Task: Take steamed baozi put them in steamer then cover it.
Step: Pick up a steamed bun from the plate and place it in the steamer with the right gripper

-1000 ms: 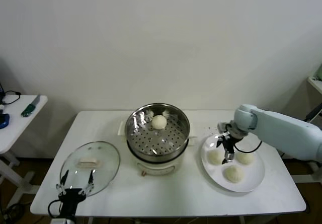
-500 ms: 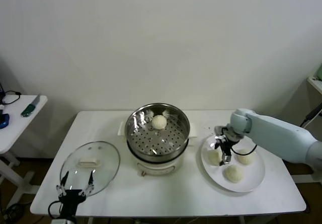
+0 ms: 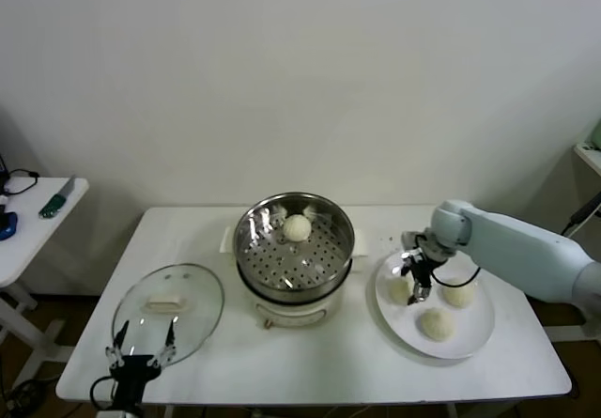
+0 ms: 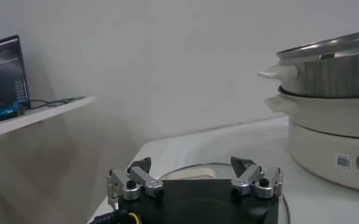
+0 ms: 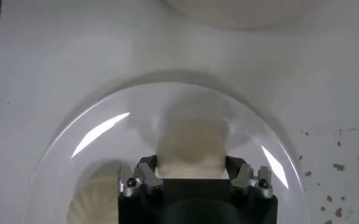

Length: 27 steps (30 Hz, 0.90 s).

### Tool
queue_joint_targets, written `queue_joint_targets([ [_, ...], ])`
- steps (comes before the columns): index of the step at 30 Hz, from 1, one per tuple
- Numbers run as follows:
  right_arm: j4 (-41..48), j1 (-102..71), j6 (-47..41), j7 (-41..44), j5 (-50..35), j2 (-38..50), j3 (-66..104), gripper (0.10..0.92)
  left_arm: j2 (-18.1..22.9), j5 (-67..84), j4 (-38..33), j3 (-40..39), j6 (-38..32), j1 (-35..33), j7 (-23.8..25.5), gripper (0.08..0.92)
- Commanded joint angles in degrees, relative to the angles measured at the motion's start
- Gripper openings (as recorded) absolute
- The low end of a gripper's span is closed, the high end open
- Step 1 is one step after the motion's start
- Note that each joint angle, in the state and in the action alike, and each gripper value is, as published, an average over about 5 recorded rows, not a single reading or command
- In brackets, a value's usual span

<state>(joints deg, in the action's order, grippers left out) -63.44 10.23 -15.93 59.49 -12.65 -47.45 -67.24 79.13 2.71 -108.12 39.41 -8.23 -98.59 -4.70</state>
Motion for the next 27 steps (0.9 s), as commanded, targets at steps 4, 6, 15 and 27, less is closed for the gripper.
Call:
queue_joint_targets([
  [4,-0.91,16.6,-0.42,0.47,-12.96,0.15,-8.01,0.721,0.03,-0.04,-0.75,-0.28,0.03,-0.26,0.02,0.823],
  [6,-0.72,23.0,-0.44,0.98,-17.18,-0.87,-11.32,0.721,0.09,-0.12,-0.96,-0.45,0.05,-0.35,0.04,0.823],
  [15,0.26,41.3,-1.5,1.58,-34.1,-10.46,-21.28,0.721,0.41,-0.66,-1.87,-2.05,0.03,-0.68,0.14,0.823],
  [27,0.6,37.65,-6.21,-3.12,-42.48,-27.89,-20.81,0.721,-0.18,-0.87,-4.28,-2.8,0.23,-1.8,0.32,0.823],
])
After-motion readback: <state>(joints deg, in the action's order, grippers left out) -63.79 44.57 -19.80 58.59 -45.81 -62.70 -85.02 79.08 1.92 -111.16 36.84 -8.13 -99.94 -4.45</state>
